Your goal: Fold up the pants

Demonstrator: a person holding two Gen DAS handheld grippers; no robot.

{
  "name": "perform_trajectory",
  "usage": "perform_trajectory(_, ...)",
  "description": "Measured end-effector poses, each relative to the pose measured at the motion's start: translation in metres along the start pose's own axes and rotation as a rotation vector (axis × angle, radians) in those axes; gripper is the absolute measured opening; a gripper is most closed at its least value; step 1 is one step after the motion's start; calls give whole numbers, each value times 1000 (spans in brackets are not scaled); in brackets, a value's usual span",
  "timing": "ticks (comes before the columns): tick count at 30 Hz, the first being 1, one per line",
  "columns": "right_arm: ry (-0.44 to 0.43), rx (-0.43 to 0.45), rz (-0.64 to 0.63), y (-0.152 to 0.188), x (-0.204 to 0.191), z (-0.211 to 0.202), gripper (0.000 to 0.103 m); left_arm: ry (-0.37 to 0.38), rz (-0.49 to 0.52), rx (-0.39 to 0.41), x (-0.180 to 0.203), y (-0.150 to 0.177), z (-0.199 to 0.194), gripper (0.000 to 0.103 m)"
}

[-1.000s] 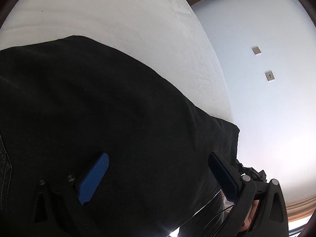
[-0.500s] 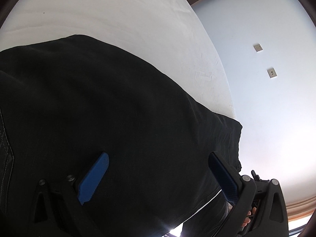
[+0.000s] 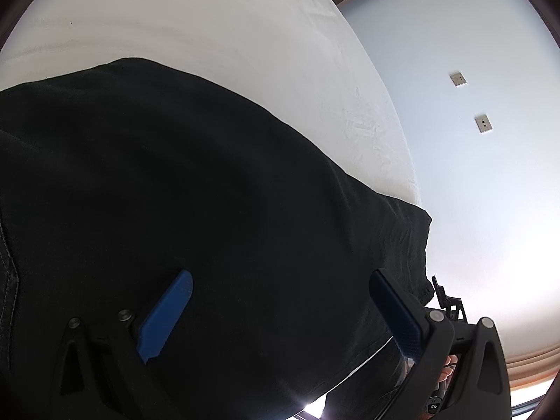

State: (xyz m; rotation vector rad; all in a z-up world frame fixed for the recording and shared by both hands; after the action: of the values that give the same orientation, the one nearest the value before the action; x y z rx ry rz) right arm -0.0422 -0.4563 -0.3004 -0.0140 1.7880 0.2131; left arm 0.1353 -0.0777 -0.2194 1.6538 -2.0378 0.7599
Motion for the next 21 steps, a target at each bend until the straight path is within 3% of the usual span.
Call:
perform_trajectory(4, -56, 21, 17, -6, -2, -3, 35, -4, -1, 3, -2, 1, 1, 102)
perform_trajectory(5, -54, 20, 10, -6, -3, -3, 32, -7, 1, 3, -2, 1, 1, 102)
perform_trajectory(6, -48, 18, 1, -7, -4, -3, 22, -8, 4, 2, -4, 1, 1, 102)
perform_trajectory(7, -26, 18, -11, -7, -4, -3, 14, -9, 2, 2, -4, 1, 1, 102)
perform_trajectory(9, 34, 16, -24, -8, -2, -2, 7, -11, -3, 5, -4, 1, 0, 102)
perform_trajectory(15, 149, 33, -108, -8, -18, 1, 4, -5, -8, 9, -2, 1, 0, 102)
perform_trajectory(18, 255, 50, -247, 1, -46, 6, 4, 20, -27, 13, -5, 1, -2, 102)
perform_trajectory(20, 358, 40, -463, 25, -87, 22, 4, 45, -47, 18, -7, 0, -4, 102)
perform_trajectory(21, 424, 15, -639, 50, -112, 40, 4, 59, -60, 22, -9, 0, -4, 102)
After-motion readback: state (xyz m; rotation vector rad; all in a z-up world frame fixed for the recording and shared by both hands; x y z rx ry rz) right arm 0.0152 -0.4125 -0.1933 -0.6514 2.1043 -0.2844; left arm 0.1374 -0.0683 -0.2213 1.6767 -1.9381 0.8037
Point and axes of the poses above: each gripper's, at about its wrist camera, not at the fingertips, and z roughly the way its jaws point, x to its right, y to its underside, the point moved 4 cm from there along z, roughly the way its jaws point, and after that the axes turned 5 degrees about -x, right-handed, at the moved point
